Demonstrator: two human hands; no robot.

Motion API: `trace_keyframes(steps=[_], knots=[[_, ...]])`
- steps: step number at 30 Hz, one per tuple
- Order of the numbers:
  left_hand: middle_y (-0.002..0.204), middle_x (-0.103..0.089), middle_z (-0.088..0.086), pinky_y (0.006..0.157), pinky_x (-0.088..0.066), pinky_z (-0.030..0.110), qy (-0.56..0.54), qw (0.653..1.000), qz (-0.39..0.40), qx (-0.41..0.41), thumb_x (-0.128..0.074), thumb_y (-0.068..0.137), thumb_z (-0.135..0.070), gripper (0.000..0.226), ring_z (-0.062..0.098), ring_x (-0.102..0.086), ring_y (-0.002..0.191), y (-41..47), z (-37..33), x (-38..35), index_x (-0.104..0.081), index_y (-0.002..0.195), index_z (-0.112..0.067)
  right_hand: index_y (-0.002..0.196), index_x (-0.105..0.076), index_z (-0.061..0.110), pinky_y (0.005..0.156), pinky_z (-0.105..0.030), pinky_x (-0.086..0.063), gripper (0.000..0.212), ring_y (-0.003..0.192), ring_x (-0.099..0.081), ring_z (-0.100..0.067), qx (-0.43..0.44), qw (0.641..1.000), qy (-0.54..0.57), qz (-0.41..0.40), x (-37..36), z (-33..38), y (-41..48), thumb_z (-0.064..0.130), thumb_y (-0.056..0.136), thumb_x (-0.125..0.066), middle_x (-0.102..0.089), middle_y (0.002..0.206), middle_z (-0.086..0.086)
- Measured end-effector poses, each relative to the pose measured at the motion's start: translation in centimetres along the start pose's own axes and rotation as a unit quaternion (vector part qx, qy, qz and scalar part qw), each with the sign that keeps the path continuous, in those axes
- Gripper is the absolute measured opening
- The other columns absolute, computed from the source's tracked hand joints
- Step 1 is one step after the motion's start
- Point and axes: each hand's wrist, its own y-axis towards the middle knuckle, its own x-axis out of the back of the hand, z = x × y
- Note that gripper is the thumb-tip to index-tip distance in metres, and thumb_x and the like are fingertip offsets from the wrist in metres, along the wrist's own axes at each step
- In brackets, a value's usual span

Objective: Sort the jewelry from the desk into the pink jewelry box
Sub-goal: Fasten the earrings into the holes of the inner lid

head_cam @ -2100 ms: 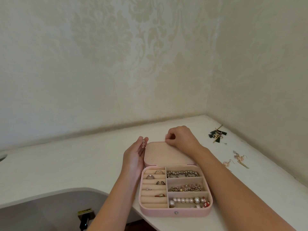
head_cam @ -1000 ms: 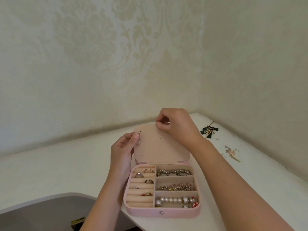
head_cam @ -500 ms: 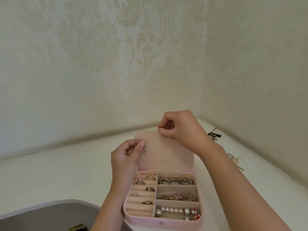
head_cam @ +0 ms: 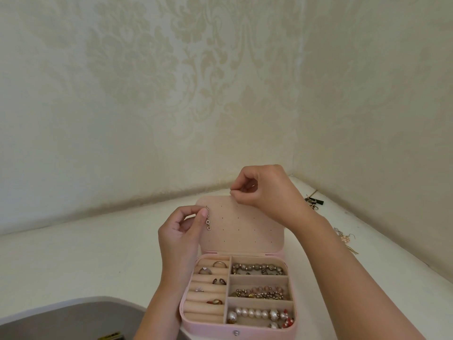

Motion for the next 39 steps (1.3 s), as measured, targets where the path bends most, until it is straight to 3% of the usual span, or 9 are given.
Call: trace_keyframes(steps=[7, 12, 15, 18, 21, 25, 32, 39], knots=[[0.07, -0.07, 0.0, 0.061, -0.048, 0.013, -0.041, 0.999, 0.005, 0.024, -0.067, 0.082, -0.005, 0.016, 0.004, -0.061, 0.063, 0.3, -0.1, 0.1, -0.062, 0.095, -0.013, 0.071, -0.07, 0.014, 0.062, -0.011, -0.047, 0.01, 0.063, -0.06, -0.001, -0.034, 0.998, 0.048, 0.019, 0.6, 0.0, 0.1, 0.007, 0.075, -0.074, -0.07, 0.071, 0.004], [0.078, -0.071, 0.005, 0.077, -0.052, 0.038, -0.074, 0.993, 0.067, 0.068, -0.069, 0.072, -0.02, 0.018, 0.014, -0.064, 0.075, 0.7, 0.0, 1.1, -0.07, 0.088, -0.014, 0.075, -0.073, 0.012, 0.069, -0.019, -0.051, 0.007, 0.068, -0.065, -0.01, -0.097, 0.976, 0.168, 0.103, 2.1, 0.0, 0.1, 0.006, 0.075, -0.076, -0.072, 0.073, -0.006], [0.08, -0.071, 0.002, 0.073, -0.054, 0.027, -0.063, 0.993, 0.086, 0.044, -0.075, 0.074, -0.015, 0.013, 0.012, -0.065, 0.075, 0.0, -0.1, 1.8, -0.07, 0.085, -0.019, 0.077, -0.073, 0.01, 0.071, -0.023, -0.055, 0.007, 0.068, -0.065, -0.014, -0.105, 0.96, 0.204, 0.16, 2.3, 0.2, -0.1, 0.004, 0.075, -0.075, -0.071, 0.073, -0.007], [0.087, -0.069, -0.006, 0.069, -0.049, 0.012, 0.009, 0.996, 0.085, -0.035, -0.068, 0.083, -0.01, 0.015, 0.004, -0.064, 0.079, -1.2, -0.4, 2.6, -0.063, 0.09, -0.022, 0.077, -0.074, 0.012, 0.073, -0.025, -0.056, 0.007, 0.067, -0.066, -0.014, -0.107, 0.95, 0.194, 0.222, 2.2, 0.6, 0.0, 0.005, 0.075, -0.075, -0.071, 0.072, -0.004], [0.095, -0.066, -0.016, 0.076, -0.046, 0.007, 0.101, 0.982, 0.109, -0.116, -0.061, 0.083, -0.032, 0.014, 0.002, -0.063, 0.09, -2.2, -0.4, 3.7, -0.056, 0.094, -0.041, 0.078, -0.073, 0.011, 0.068, -0.022, -0.056, 0.006, 0.065, -0.066, -0.014, -0.123, 0.931, 0.196, 0.284, 1.7, 1.0, 0.5, 0.005, 0.075, -0.074, -0.07, 0.073, -0.006], [0.097, -0.062, -0.021, 0.079, -0.045, 0.007, 0.14, 0.967, 0.121, -0.177, -0.052, 0.086, -0.034, 0.02, 0.002, -0.062, 0.092, -2.6, 0.1, 4.5, -0.052, 0.1, -0.048, 0.083, -0.072, 0.007, 0.068, -0.02, -0.057, 0.006, 0.066, -0.067, -0.013, -0.154, 0.917, 0.177, 0.322, -0.2, 1.3, 1.5, 0.004, 0.078, -0.072, -0.07, 0.071, -0.006], [0.097, -0.055, -0.018, 0.077, -0.047, 0.014, 0.131, 0.95, 0.121, -0.257, -0.054, 0.088, -0.024, 0.014, 0.01, -0.059, 0.091, -2.1, 0.7, 4.7, -0.055, 0.1, -0.03, 0.089, -0.071, 0.005, 0.067, -0.016, -0.054, 0.007, 0.065, -0.066, -0.009, -0.18, 0.888, 0.147, 0.396, -2.5, 1.5, 2.7, 0.004, 0.082, -0.068, -0.07, 0.075, -0.003], [0.095, -0.055, -0.018, 0.08, -0.048, 0.013, 0.107, 0.959, 0.117, -0.234, -0.056, 0.086, -0.025, 0.017, 0.009, -0.061, 0.09, -2.3, 1.0, 4.7, -0.053, 0.1, -0.035, 0.086, -0.073, 0.011, 0.077, -0.022, -0.055, 0.007, 0.072, -0.066, -0.012, -0.176, 0.881, 0.151, 0.412, -3.0, 1.4, 3.0, 0.008, 0.081, -0.07, -0.071, 0.079, -0.003]])
